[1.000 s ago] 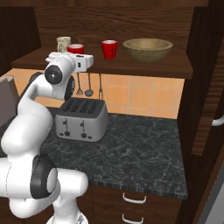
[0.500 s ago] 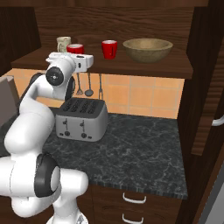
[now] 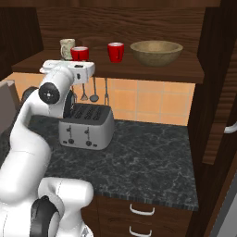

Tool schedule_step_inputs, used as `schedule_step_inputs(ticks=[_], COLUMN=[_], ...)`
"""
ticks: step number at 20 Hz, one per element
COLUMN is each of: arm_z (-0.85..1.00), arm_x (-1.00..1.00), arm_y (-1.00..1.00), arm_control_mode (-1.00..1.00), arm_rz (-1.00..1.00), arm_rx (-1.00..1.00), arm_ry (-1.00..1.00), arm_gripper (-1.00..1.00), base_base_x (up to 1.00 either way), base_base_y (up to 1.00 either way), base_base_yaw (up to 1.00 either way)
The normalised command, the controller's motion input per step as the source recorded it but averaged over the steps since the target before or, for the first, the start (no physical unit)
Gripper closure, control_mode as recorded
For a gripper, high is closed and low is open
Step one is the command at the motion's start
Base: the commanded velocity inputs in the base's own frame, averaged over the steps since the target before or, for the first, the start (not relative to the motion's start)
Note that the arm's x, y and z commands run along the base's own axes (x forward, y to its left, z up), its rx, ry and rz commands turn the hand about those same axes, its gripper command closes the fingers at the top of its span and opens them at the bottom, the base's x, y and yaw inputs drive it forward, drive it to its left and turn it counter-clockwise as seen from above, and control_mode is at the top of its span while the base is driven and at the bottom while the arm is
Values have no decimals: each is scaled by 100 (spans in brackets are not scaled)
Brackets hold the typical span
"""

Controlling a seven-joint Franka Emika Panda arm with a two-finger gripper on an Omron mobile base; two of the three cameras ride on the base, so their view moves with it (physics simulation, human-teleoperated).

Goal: Gather all objects into one cabinet and sort the glasses and bowls to opposite sides.

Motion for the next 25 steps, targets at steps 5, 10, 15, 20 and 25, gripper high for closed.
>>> schedule_step_inputs(ticks=[5, 10, 15, 20, 25], arm_z=[56, 3, -16, -20, -3], arm_x=[-100, -100, -100, -100, -90], arm_y=[-14, -11, -3, 0, 0], arm_control_mode=[-100, -100, -100, -100, -100], arm_rz=[0, 0, 0, 0, 0], arm_rx=[-6, -10, -9, -1, -2], arm_ry=[41, 21, 11, 6, 5], arm_gripper=[-100, -100, -100, -100, -100], base_base_x=[0, 0, 0, 0, 0], base_base_y=[0, 0, 0, 0, 0], base_base_yaw=[0, 0, 0, 0, 0])
